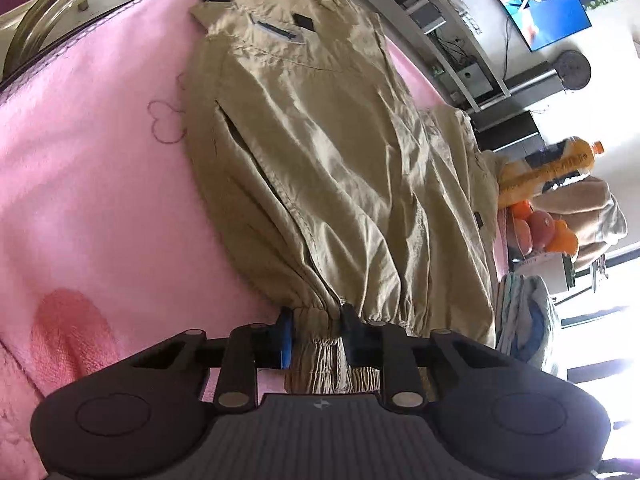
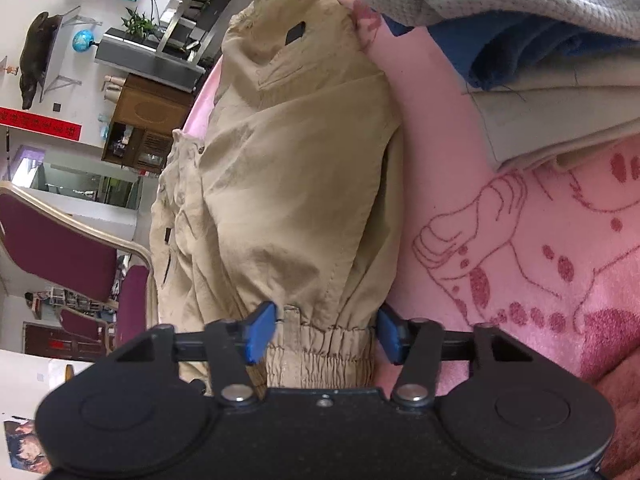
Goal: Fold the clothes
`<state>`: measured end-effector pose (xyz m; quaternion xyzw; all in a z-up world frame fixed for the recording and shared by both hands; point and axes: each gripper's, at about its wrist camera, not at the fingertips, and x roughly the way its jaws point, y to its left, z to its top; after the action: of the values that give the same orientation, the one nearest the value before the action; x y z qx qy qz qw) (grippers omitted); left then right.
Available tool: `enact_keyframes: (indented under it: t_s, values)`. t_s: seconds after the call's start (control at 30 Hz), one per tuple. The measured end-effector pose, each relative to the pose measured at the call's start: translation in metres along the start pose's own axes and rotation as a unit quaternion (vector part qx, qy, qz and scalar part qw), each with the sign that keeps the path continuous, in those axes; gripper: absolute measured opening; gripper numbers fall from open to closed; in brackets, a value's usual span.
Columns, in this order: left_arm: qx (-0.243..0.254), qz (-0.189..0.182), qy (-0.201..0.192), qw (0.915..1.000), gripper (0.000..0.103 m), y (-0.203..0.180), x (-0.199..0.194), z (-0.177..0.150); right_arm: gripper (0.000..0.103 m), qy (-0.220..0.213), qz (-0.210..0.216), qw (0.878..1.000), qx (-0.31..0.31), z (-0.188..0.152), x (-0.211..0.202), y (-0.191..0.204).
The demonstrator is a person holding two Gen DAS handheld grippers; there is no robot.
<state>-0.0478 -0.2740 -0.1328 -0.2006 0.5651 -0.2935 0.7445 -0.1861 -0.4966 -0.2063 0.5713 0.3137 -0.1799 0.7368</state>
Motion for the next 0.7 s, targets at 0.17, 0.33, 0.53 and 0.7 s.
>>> enact_keyframes:
  t_s: [0.17,0.33,0.53,0.7]
  values:
    - [0.011,0.012,0.013,0.9998,0.036,0.0,0.009,-0.002,0.012,-0.033,0.051,0.998,-0.002,-0.001,-0.012,0.004]
    - [0.004,-0.029,0.02,0.9994,0.044,-0.007,0.014,0.001,0.017,-0.041,0.102,0.994,0.0,0.004,-0.018,0.008]
    - [0.002,-0.094,-0.005,0.9955,0.048,-0.009,-0.004,0.002,0.038,-0.011,0.099,0.994,0.042,0.01,-0.007,-0.003]
    - [0.024,-0.007,0.015,0.9996,0.052,-0.01,0.012,-0.001,0.054,0.02,0.077,0.996,0.038,0.007,0.004,0.0]
